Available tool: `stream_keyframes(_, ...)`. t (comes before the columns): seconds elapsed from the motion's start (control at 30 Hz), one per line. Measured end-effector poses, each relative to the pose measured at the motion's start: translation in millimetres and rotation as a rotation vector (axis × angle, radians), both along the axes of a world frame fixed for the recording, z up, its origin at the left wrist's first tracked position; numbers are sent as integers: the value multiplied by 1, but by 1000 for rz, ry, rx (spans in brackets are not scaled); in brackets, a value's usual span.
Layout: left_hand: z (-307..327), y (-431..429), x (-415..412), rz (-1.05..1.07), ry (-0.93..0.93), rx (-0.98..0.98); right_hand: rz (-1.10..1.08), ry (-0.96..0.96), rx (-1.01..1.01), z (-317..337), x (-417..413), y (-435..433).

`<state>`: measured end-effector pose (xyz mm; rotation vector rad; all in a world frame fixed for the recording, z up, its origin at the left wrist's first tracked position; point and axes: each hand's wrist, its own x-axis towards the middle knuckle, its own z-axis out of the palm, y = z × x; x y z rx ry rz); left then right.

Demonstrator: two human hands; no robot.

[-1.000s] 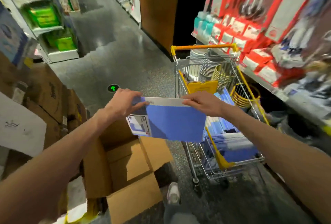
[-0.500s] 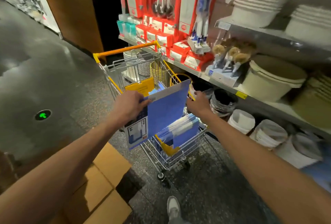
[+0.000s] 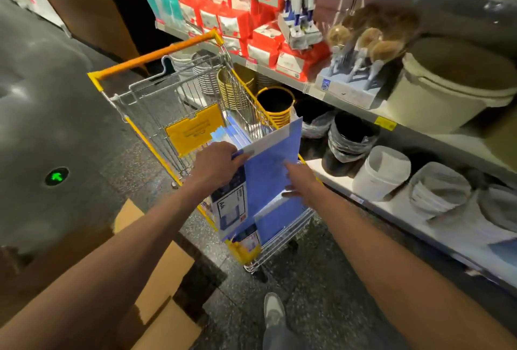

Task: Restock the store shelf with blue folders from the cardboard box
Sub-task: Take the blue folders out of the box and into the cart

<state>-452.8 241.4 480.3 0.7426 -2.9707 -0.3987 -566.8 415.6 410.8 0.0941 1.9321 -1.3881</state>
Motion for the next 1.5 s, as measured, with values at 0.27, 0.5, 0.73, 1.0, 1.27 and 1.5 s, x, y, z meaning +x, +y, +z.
stream_keyframes(0.27,-44,-2,-42,11,-51,81,9,-216,16,-59,-26,-17)
stream_keyframes(0.5,-85,-19,-38,-39,-51,32,-32,-271,5,-84,-35,-23)
stream_keyframes(0.73,-90,-21,-31,-217,90,-206,-52,-284,-20,-97,-41,-33)
stream_keyframes(1.0,-112,-9,-11,-218,155,-94,-203,-424,-93,-102,-40,-32)
stream_keyframes(1.27,-158,11,13,-269,53,98,-317,-489,-205,-115,-25,-15)
stream_keyframes(1.5,-197,28,20,-263,31,94,-308,-436,-254,-125,-17,-2)
